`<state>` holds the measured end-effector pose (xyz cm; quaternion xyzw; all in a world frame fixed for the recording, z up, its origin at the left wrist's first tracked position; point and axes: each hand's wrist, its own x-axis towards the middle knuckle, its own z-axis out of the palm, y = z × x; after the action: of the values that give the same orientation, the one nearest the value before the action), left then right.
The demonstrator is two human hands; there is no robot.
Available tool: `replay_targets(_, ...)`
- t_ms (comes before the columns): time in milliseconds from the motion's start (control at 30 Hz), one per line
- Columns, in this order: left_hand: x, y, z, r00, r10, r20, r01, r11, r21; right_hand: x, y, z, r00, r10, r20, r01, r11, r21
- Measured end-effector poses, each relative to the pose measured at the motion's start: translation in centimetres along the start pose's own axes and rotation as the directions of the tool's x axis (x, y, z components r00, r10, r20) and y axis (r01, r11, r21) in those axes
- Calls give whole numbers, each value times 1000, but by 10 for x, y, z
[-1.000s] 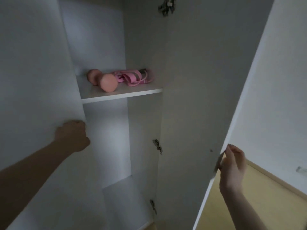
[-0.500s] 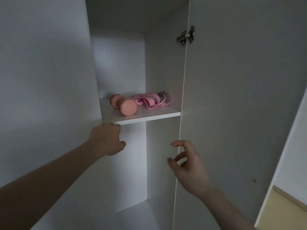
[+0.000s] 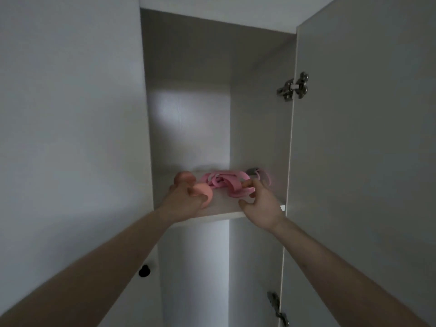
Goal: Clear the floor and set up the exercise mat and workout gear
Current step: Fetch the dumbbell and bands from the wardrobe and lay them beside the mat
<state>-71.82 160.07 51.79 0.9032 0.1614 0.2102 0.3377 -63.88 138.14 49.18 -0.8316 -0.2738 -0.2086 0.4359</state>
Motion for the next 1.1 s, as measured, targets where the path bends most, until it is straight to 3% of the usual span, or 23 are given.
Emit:
replay_targets(133, 31, 4, 15, 984, -129, -121, 83, 940, -331, 54, 18, 8, 1000, 1, -3, -1, 998, -66)
replay_targets(233, 49, 2, 27, 960, -273, -59, 215, 856, -470, 93, 27, 13, 1000, -6, 27, 11, 984, -180)
replay_targets(300, 55, -2, 31, 953, -298, -56, 229, 828, -512, 116, 29, 16, 1000, -4, 25, 9, 978, -209)
replay_targets(433, 67, -12, 32, 947, -298, -118, 220, 872, -437, 171, 30, 27, 979, 139, 146, -94, 955, -280)
replay_targets(567, 81, -28, 37, 938, -283, -200, 197, 910, -364, 209, 34, 36, 875, 308, 374, -177, 922, -346)
replay_targets(733, 94, -41, 43, 930, -261, -259, 174, 933, -316, 232, 39, 49, 837, 364, 410, -161, 878, -451)
replay_targets(967, 99, -45, 45, 932, -249, -263, 159, 934, -320, 239, 57, 66, 717, 462, 521, -135, 826, -547)
replay_targets(1100, 98, -46, 44, 930, -251, -269, 151, 927, -344, 242, 54, 66, 749, 420, 513, -28, 793, -608)
